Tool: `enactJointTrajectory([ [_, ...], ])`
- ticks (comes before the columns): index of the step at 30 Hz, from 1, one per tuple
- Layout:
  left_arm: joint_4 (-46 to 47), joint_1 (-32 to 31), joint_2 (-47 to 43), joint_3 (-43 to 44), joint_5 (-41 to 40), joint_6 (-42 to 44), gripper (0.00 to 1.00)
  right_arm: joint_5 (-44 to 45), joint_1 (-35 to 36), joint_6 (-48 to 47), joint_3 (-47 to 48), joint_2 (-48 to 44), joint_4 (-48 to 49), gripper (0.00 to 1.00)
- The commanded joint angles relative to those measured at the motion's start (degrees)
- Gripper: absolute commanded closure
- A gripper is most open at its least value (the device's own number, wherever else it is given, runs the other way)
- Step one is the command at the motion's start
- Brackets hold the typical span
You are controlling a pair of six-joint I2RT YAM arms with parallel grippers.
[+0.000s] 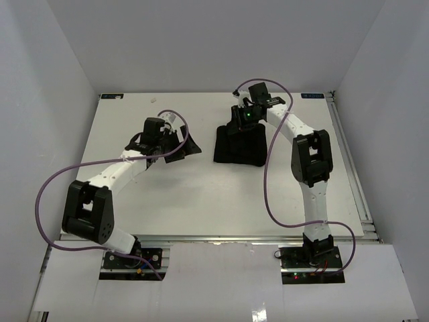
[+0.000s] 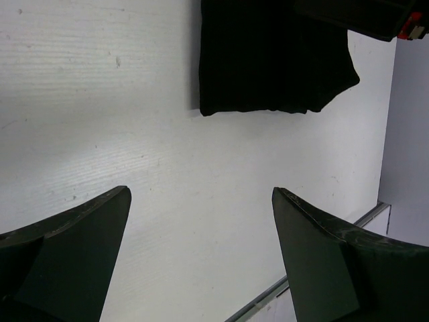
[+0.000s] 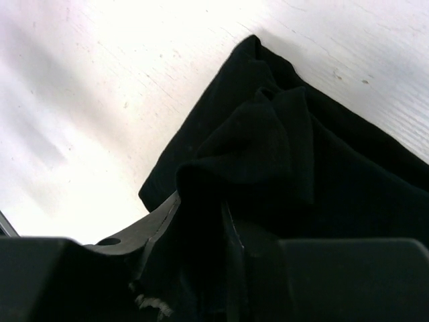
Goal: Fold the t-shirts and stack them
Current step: Fold the long partially folded tshirt into a neat square
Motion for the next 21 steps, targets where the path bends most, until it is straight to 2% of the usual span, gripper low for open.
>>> enactJointTrajectory([
  [1,-1.2,0.1,-4.1,-1.5,-1.5,-0.8,0.02,-1.1,1.1,1.2,0.8,0.8,3.0,0.67],
  [4,-1.7,0.0,-5.6,-2.5,-1.9,-1.2,0.02,-1.9,1.8,1.0,-1.0,-0.8,3.9,0.43],
  [6,-2.2,0.0,-6.3,-2.7,-2.2,-1.2,0.02,-2.6,2.1,1.4,-1.6,-1.4,4.5,0.0],
  [16,-3.3,0.0,-8.4,-1.6,-3.6,-0.3,0.02,-7.3,5.0,-0.3,-2.8,-10.9,6.1,0.0],
  [21,-5.1,0.1,-9.2,0.2,-4.9,0.8,0.02,-7.4,7.7,1.4,-5.1,-12.2,6.8,0.0],
])
